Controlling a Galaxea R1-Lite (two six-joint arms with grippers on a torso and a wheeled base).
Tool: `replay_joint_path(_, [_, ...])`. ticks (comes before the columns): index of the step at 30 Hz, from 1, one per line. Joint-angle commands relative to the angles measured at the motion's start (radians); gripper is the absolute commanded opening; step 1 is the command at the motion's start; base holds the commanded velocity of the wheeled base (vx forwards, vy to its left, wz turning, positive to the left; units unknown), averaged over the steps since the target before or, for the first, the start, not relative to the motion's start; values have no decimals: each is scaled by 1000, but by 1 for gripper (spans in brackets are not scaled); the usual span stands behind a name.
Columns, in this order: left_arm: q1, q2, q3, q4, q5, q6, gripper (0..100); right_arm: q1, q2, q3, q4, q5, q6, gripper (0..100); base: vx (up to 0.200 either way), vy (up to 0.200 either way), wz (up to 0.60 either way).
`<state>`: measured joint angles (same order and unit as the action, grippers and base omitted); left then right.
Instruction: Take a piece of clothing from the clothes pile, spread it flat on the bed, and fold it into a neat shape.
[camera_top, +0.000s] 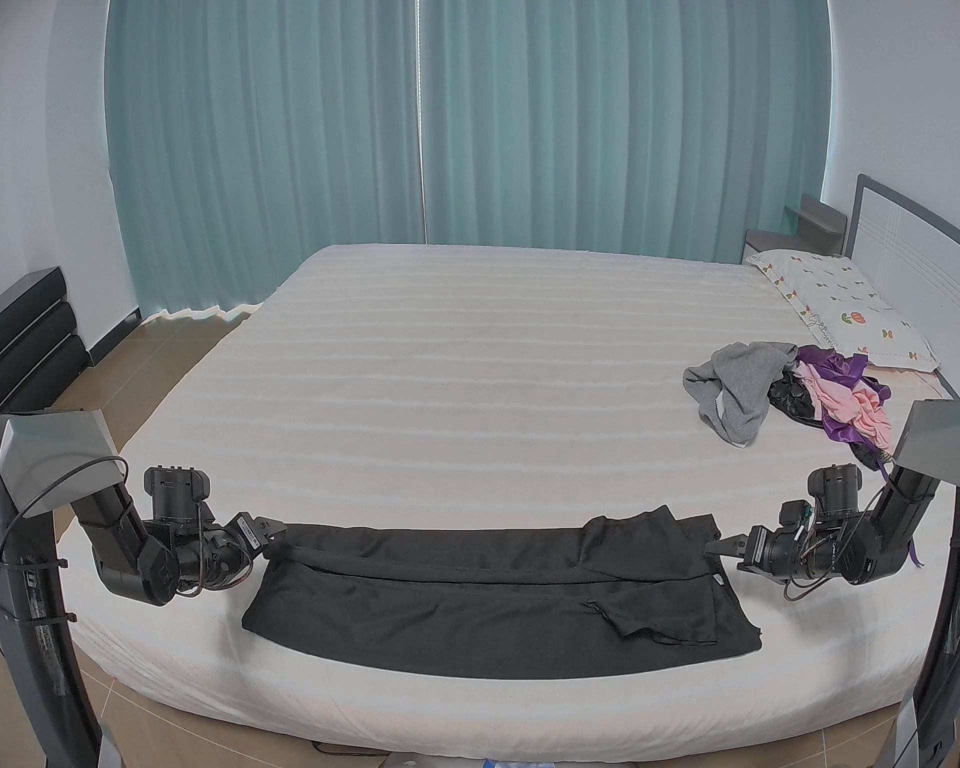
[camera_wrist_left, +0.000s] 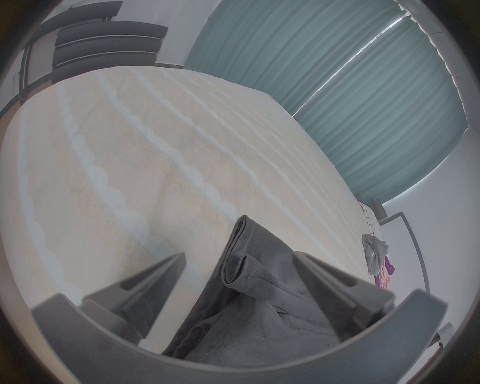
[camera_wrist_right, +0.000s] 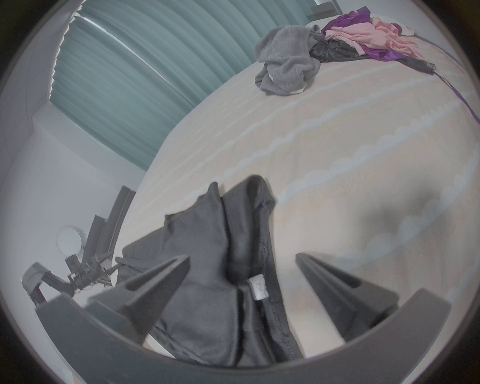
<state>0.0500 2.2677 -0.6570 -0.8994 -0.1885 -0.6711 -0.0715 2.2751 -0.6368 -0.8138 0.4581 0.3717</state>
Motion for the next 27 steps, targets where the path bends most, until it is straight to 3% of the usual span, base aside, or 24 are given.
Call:
replay_joint_path(1, [2,-27,2,0,0,-2,100,-2,-35,-27,1,2,32,100,0,0,0])
replay_joint_path(7, [4,-45,-32,0,-2,-10,100,6,-29,-81,2,-2,108,100,0,0,0])
replay_joint_path(16, [-30,49,-200,43,-9,-33,100,15,32,-156,13,-6,236,100,0,0,0])
replay_joint_path(27, [-61,142,-322,111,1,-28,100,15,63,-165,13,-29,250,100,0,0,0])
